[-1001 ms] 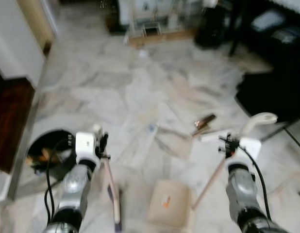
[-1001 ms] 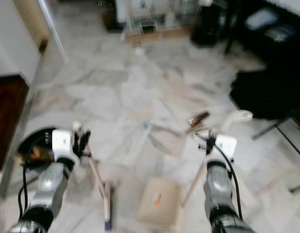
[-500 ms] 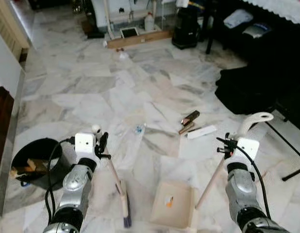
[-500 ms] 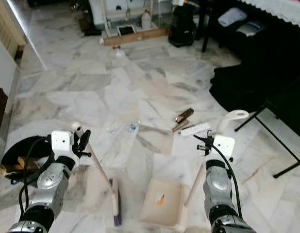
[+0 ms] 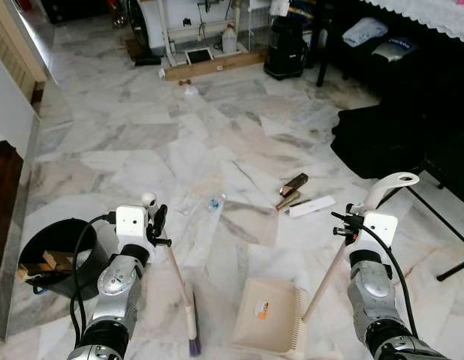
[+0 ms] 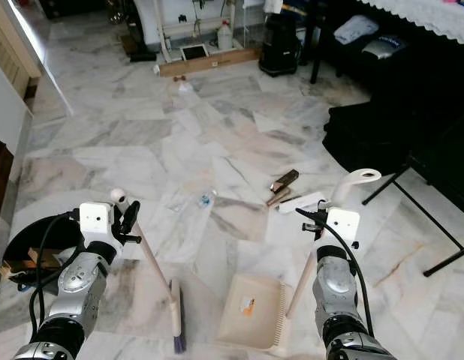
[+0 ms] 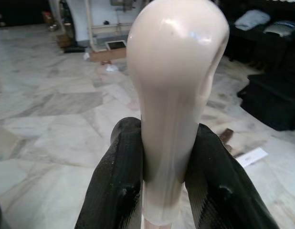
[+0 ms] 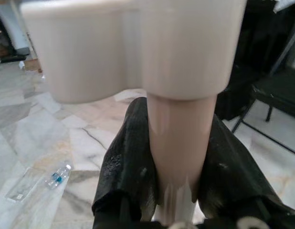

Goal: Sweep floor

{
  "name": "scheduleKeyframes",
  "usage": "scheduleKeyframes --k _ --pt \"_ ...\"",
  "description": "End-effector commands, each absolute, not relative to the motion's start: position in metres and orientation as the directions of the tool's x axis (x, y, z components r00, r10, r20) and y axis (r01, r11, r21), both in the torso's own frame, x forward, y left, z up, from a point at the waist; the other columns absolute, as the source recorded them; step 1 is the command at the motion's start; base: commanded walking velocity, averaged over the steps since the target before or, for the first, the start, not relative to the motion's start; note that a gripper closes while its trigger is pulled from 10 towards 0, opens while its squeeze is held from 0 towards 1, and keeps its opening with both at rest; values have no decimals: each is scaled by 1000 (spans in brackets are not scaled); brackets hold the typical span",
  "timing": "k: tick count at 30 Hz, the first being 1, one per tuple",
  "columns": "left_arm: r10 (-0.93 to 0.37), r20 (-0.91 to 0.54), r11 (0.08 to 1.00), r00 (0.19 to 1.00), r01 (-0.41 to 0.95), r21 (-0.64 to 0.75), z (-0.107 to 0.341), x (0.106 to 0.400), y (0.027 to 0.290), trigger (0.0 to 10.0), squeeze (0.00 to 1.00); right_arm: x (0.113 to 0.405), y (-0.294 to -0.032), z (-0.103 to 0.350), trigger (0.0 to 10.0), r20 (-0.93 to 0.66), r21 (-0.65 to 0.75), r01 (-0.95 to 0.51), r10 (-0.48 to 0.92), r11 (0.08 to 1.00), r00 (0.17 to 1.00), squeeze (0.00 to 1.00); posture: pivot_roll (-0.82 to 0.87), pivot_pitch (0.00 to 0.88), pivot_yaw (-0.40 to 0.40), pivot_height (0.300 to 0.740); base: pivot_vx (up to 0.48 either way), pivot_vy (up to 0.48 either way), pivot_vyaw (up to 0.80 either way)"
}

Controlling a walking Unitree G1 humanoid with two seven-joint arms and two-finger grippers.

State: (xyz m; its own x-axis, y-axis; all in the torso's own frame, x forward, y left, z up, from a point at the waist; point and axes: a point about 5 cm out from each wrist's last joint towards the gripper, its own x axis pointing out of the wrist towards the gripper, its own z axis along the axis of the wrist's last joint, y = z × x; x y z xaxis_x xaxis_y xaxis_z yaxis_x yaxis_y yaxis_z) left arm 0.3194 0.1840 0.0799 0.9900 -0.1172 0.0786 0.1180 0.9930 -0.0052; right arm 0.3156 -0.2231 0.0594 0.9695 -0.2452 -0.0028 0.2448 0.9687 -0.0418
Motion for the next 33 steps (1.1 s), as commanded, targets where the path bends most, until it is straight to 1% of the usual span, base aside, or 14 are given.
scheduleKeyframes --k 1,4,6,18,27,32,33 --pt "-93 122 996 988 93 4 87 320 191 10000 0 322 -216 70 10000 59 -65 220 -216 973 975 0 38 61 50 740 315 0 800" --pt "-91 125 996 988 91 4 88 320 191 10000 0 322 -215 70 10000 57 -52 220 -217 974 974 0 37 47 50 740 319 0 800" --pt "-89 129 996 988 89 4 89 321 191 10000 0 323 -217 70 10000 52 -34 232 -230 972 972 0 37 47 50 740 334 0 0" --pt "-89 138 996 986 90 4 91 323 190 10000 0 324 -216 71 10000 52 -46 226 -224 973 973 0 34 27 47 740 338 0 0" --pt "-79 146 997 986 79 6 93 324 192 10000 0 322 -218 70 10000 56 -79 233 -229 969 972 0 38 49 43 740 340 0 0" --pt "-77 149 997 986 77 5 94 324 193 10000 0 322 -217 70 10000 52 -69 233 -230 970 972 0 39 52 41 740 337 0 800" --pt "-75 150 997 986 75 6 94 324 193 10000 0 322 -217 70 10000 52 -57 237 -234 970 971 0 41 53 39 740 337 0 0"
